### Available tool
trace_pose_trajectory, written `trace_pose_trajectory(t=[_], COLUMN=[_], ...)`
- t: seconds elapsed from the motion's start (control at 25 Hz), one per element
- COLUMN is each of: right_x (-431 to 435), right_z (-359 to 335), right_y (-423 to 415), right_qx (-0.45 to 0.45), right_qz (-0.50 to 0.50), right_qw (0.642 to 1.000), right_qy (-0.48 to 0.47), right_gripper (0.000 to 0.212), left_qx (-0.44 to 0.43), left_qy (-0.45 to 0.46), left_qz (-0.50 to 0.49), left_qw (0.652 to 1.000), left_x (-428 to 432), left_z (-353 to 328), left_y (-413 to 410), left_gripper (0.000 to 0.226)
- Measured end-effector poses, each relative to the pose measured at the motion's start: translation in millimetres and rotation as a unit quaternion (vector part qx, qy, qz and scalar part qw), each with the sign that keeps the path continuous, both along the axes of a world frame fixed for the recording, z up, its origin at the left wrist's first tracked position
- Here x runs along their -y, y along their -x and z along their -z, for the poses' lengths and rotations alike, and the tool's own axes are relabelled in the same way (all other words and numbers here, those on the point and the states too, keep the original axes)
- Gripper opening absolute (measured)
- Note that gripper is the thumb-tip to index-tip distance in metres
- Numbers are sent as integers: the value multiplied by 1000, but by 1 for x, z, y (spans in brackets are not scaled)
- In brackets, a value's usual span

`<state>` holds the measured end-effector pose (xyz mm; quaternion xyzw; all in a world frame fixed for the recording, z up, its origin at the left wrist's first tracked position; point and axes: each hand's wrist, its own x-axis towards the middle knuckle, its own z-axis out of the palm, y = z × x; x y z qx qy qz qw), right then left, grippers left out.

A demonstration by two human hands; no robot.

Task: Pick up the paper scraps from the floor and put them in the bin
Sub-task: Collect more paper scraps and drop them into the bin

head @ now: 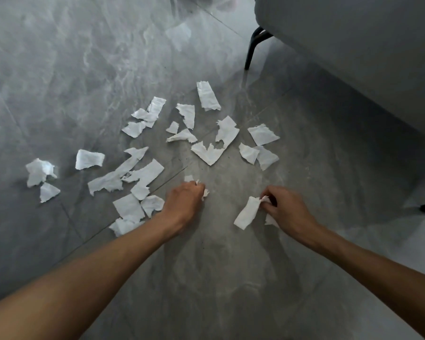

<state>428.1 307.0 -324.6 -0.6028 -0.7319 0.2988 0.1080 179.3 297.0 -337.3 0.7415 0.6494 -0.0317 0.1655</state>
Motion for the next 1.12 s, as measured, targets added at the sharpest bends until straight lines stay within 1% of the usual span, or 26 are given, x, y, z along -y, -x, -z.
trace_pose_trajectory(t=[0.08, 0.2, 0.28, 0.36, 0.4, 0.48, 0.6, 0.72, 0.84, 0.92, 1.0, 1.12], right_x=[-1, -5, -8, -10, -10, -11, -9, -1, 12, 26, 46, 79], right_z=[-11, -39, -69, -102, -116, -139, -152, -158, -169, -177, -180, -176], right_y=[13, 47, 81, 115, 130, 161, 203, 242, 290, 324, 357, 391], right_qx=[-15, -19, -44, -63, -74, -104, -149, -185, -207, -216, -213, -204], right_qz=[18, -9, -29, -54, -69, -111, -161, -209, -284, -334, -378, -434], right_qw=[999, 995, 989, 985, 984, 978, 965, 948, 920, 901, 884, 857], right_qy=[37, 94, 135, 152, 149, 144, 145, 157, 171, 170, 172, 189], right_gripper=[5, 6, 7, 5, 2, 7, 13, 16, 22, 24, 23, 23], left_qx=[43, 165, 240, 307, 333, 351, 349, 325, 274, 221, 163, 78], left_qy=[22, 19, 1, -11, -13, -35, -85, -127, -167, -202, -247, -306], left_qz=[-2, -38, -63, -117, -147, -189, -239, -297, -366, -411, -458, -538], left_qw=[999, 985, 969, 944, 931, 916, 902, 889, 873, 861, 838, 781], left_x=[-3, -4, 4, 19, 28, 47, 77, 110, 152, 184, 219, 269], left_z=[-18, -74, -118, -156, -170, -191, -207, -218, -232, -243, -255, -260], left_y=[8, 39, 69, 98, 109, 135, 164, 180, 196, 210, 229, 255], left_gripper=[12, 11, 12, 20, 24, 24, 18, 11, 11, 11, 9, 8])
